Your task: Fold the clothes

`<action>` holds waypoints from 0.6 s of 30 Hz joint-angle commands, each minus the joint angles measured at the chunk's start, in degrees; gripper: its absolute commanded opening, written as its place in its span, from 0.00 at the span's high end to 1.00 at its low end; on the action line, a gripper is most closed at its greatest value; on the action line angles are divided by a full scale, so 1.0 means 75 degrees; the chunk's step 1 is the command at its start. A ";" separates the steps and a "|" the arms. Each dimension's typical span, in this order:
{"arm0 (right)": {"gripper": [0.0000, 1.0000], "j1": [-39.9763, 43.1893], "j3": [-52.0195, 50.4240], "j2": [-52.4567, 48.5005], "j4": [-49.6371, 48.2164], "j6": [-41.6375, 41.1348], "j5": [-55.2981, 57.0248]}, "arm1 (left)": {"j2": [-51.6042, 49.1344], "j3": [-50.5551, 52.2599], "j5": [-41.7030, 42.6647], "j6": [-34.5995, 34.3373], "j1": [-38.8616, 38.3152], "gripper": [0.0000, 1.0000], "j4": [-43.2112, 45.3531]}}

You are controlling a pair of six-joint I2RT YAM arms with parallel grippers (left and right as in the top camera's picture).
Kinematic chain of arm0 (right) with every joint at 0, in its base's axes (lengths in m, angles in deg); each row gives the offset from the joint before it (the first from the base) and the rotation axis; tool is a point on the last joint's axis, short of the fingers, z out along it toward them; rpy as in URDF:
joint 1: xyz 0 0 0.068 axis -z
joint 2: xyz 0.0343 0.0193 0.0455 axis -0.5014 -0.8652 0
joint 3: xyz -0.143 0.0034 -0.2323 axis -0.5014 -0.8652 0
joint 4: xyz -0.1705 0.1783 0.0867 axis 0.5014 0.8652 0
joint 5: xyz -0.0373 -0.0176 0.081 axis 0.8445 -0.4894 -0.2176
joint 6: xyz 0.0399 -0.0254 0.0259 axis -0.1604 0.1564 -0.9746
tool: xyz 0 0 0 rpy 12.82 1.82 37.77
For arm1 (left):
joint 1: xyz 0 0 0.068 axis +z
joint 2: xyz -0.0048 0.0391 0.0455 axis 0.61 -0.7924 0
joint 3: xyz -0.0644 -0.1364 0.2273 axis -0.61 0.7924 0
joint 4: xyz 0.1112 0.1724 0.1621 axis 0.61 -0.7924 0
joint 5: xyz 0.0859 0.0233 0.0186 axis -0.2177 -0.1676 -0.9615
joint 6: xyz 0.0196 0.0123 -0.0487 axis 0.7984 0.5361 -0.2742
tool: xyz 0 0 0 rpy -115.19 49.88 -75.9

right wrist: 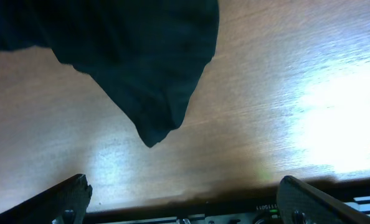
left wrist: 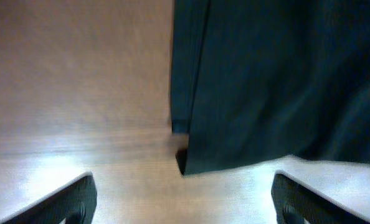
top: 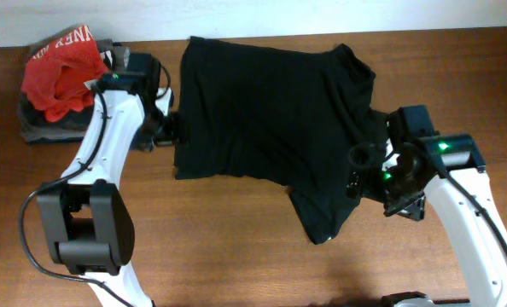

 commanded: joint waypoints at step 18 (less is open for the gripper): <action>0.01 -0.0548 -0.0323 0.0087 -0.0344 -0.0396 -0.0009 | 0.0000 0.2940 0.0032 0.0055 -0.0137 0.40 0.2731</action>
